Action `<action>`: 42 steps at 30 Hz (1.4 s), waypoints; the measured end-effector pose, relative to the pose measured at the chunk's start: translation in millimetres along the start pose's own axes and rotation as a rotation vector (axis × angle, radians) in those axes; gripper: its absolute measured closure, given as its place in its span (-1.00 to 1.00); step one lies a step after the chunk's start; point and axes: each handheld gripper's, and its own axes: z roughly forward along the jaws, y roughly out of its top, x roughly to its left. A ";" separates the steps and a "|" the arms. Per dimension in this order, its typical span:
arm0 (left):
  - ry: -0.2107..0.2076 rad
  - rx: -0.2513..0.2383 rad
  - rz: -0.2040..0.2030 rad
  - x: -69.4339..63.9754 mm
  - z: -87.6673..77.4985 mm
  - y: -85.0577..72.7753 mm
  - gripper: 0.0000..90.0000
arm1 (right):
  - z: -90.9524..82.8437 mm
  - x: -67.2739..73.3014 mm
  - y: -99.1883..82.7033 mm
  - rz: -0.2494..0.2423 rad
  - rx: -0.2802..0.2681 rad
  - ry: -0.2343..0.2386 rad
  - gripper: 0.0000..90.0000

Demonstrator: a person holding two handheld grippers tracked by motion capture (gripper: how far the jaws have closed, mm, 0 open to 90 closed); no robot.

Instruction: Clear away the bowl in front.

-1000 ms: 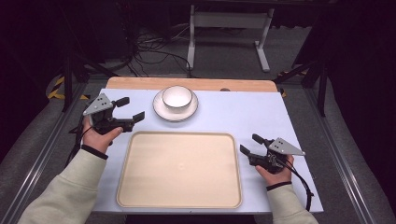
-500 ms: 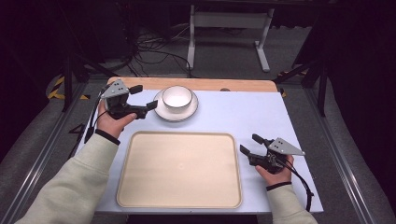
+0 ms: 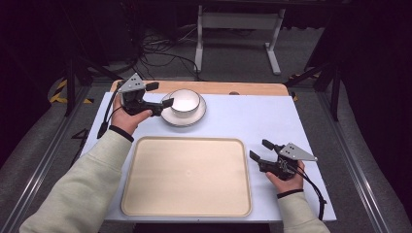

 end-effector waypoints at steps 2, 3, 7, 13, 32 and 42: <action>0.001 0.007 0.003 1.9 5.1 1.5 -0.65 | -0.1 0.1 0.0 -0.002 -0.001 0.000 -0.34; 0.009 0.007 0.006 2.8 7.1 2.0 -0.64 | -0.2 0.2 0.0 -0.002 -0.001 -0.001 -0.34; 0.033 0.071 0.088 2.1 17.8 7.0 -0.54 | -0.1 0.0 -0.1 -0.001 -0.001 0.001 -0.33; 0.020 0.151 0.180 -3.5 31.6 10.8 -0.48 | 0.0 -0.1 0.0 -0.001 0.000 0.004 -0.33; 0.156 0.518 0.474 -25.2 65.3 21.7 -0.50 | 0.7 -0.1 0.1 -0.008 0.003 0.017 -0.33; 0.127 0.579 0.579 -28.1 72.2 26.5 -0.41 | 0.7 0.1 0.1 -0.013 0.002 0.018 -0.33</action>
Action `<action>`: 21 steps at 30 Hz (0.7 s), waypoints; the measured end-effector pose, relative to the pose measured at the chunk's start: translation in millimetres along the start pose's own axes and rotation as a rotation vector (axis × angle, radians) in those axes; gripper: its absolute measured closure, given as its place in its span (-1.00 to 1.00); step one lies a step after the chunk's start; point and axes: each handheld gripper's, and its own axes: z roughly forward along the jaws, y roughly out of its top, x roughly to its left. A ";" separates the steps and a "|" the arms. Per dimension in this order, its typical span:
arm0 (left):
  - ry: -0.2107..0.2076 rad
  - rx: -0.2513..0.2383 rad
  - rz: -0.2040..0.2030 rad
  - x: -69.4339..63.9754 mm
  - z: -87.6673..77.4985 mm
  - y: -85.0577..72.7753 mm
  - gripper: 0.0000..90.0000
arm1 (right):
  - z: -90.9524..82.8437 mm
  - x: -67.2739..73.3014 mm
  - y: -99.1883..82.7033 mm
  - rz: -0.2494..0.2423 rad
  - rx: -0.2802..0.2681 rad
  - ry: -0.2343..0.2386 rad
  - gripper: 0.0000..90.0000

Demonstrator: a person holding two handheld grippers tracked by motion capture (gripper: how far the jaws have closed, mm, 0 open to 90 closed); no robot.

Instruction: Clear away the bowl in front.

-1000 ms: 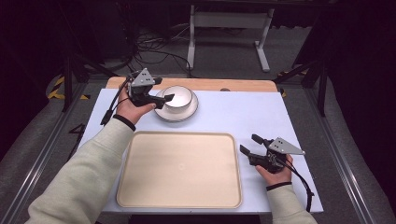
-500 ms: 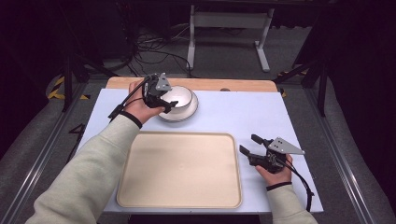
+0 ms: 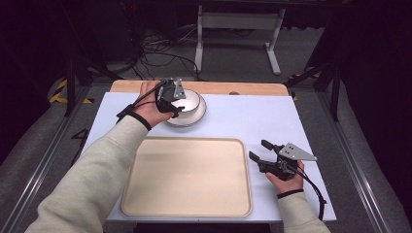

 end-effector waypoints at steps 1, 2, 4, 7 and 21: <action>-0.016 0.003 0.011 0.7 0.8 0.7 -0.38 | 0.1 0.0 0.0 0.000 -0.001 0.000 -0.33; -0.030 0.015 0.019 1.5 1.4 1.4 -0.34 | 0.2 -0.1 0.0 0.002 0.000 0.000 -0.33; -0.034 0.025 0.031 3.3 3.1 2.8 -0.31 | 0.2 -0.1 0.0 0.002 0.000 0.000 -0.33; -0.059 0.034 0.043 6.2 7.3 3.9 -0.25 | 0.2 0.0 0.0 0.003 0.001 -0.001 -0.32; -0.127 0.090 0.108 8.1 31.4 8.4 -0.21 | 0.1 -0.4 0.2 0.006 0.005 0.007 -0.31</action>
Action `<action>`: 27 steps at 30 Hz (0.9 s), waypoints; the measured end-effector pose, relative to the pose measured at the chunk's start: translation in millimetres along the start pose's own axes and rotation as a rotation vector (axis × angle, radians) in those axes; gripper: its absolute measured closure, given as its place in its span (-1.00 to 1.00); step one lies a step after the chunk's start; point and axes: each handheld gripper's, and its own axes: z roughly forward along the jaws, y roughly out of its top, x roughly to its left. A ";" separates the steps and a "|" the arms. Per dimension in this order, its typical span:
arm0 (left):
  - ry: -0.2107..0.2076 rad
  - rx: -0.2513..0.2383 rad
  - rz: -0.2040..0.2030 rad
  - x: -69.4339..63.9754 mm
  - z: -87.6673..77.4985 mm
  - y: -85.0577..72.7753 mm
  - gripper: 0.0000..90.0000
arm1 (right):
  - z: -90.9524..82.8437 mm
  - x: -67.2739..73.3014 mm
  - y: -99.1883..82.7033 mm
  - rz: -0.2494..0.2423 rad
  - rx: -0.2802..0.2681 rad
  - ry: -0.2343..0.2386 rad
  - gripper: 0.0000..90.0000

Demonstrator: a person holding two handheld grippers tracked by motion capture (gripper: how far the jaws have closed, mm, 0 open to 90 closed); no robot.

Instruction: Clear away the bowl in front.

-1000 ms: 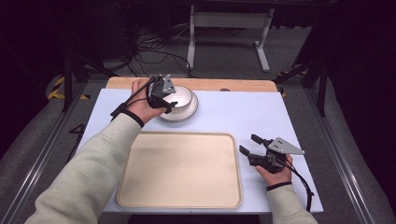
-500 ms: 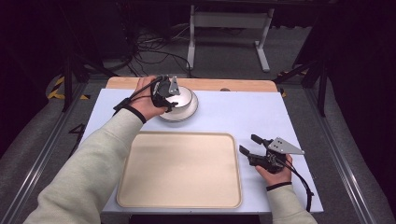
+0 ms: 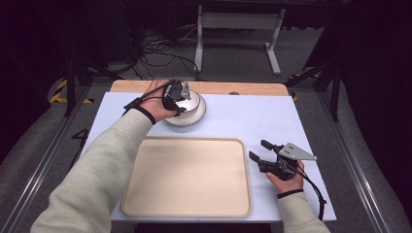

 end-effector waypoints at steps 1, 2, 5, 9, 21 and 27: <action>-0.006 -0.002 -0.001 -0.3 1.0 0.2 -0.22 | 0.0 -0.1 0.0 0.000 0.000 0.002 -0.31; -0.013 -0.007 0.000 -0.7 3.0 0.4 -0.22 | 0.0 -0.2 0.0 0.001 0.001 0.003 -0.31; -0.038 -0.019 -0.018 0.4 7.1 -0.9 -0.28 | 0.0 -0.2 0.0 0.001 0.001 0.004 -0.30; -0.075 -0.019 -0.015 1.8 14.1 -3.7 -0.24 | 0.2 -0.6 0.1 0.006 0.004 0.006 -0.30; -0.155 0.010 -0.011 0.5 33.0 -3.2 -0.14 | 0.7 -1.1 0.3 0.003 0.008 0.020 -0.25; -0.168 0.031 0.000 -2.6 41.3 -1.6 -0.11 | 0.9 -1.5 0.3 0.004 0.009 0.025 -0.23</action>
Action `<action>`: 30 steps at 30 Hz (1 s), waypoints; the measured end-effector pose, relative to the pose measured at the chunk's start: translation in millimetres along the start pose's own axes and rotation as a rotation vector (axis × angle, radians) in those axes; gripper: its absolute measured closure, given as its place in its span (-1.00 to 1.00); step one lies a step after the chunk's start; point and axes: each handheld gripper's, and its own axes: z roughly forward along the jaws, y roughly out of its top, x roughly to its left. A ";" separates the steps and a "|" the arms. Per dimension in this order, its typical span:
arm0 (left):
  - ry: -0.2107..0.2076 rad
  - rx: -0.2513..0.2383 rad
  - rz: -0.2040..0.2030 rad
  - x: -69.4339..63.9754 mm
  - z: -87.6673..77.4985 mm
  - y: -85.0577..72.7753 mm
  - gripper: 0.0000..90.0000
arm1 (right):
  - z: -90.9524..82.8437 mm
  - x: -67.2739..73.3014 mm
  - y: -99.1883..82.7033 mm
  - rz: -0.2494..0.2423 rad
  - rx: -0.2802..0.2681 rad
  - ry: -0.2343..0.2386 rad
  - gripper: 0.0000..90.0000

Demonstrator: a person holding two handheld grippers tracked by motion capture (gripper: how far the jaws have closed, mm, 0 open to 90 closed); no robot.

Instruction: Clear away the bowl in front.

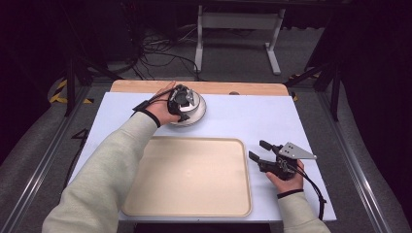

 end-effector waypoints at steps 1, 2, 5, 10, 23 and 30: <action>-0.001 0.002 0.002 -0.1 0.9 0.2 -0.09 | 0.0 -0.1 0.0 0.000 0.000 0.000 -0.22; 0.000 0.004 0.001 -0.5 2.2 0.2 -0.05 | 0.0 -0.1 0.0 0.000 0.001 0.001 -0.22; -0.014 0.010 0.006 -0.4 5.8 0.2 0.03 | 0.1 -0.1 0.0 0.000 0.000 0.003 -0.22; -0.014 0.027 0.005 -0.7 9.2 -0.9 0.17 | 0.0 -0.2 0.1 0.000 0.002 0.004 -0.22; -0.033 0.060 0.018 -0.2 14.6 -2.3 0.54 | 0.4 -0.4 0.1 0.001 0.004 0.007 -0.22; -0.033 0.068 0.031 -0.8 18.0 -4.7 0.72 | 0.3 -1.1 0.1 0.006 0.003 0.008 -0.24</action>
